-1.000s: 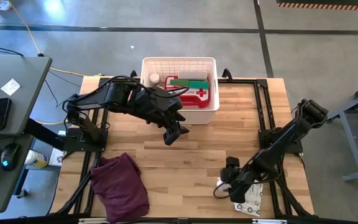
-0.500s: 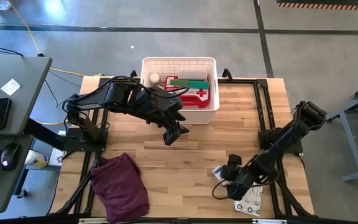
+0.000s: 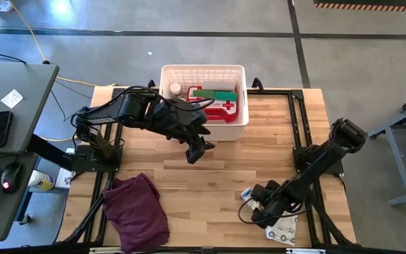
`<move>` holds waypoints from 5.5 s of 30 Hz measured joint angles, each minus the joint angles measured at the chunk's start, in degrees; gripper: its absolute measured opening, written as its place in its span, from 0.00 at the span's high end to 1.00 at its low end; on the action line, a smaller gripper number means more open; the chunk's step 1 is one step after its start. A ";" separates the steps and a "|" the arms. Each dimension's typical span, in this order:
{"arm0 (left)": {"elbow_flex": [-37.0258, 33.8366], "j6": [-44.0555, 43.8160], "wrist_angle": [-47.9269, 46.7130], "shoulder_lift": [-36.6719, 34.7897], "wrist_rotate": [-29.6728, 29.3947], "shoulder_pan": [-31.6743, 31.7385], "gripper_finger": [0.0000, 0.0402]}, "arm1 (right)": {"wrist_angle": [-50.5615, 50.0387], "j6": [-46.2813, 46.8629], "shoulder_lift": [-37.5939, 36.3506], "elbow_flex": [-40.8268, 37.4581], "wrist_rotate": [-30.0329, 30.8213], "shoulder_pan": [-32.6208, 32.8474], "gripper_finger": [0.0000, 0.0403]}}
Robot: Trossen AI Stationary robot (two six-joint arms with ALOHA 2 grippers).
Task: Pick & place medical supplies in basket/bin
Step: Put the white medicine bottle into the white bin
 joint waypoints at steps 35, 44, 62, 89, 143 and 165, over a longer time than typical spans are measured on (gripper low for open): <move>0.00 4.87 -0.08 0.04 2.99 -0.01 0.29 | -2.76 6.09 -0.73 -0.03 -1.25 -1.77 0.59; 0.00 17.05 -0.01 0.04 2.37 -0.72 0.29 | -2.35 5.93 -18.05 -0.04 -0.31 -4.54 0.59; 0.00 49.98 11.67 5.08 -0.07 -4.17 0.29 | 4.56 1.82 -29.11 7.25 -28.81 -33.03 0.58; -0.32 51.96 1.37 10.81 -6.38 -4.47 0.29 | 6.85 -8.53 -18.31 18.36 -40.59 -42.27 0.58; -0.02 24.11 16.85 -0.04 1.85 3.21 0.54 | 29.02 -66.54 -31.48 18.49 -6.61 -40.84 0.38; -0.11 15.38 39.47 -0.87 2.48 6.91 0.53 | 50.19 -73.43 -31.30 18.47 -3.77 -40.70 0.38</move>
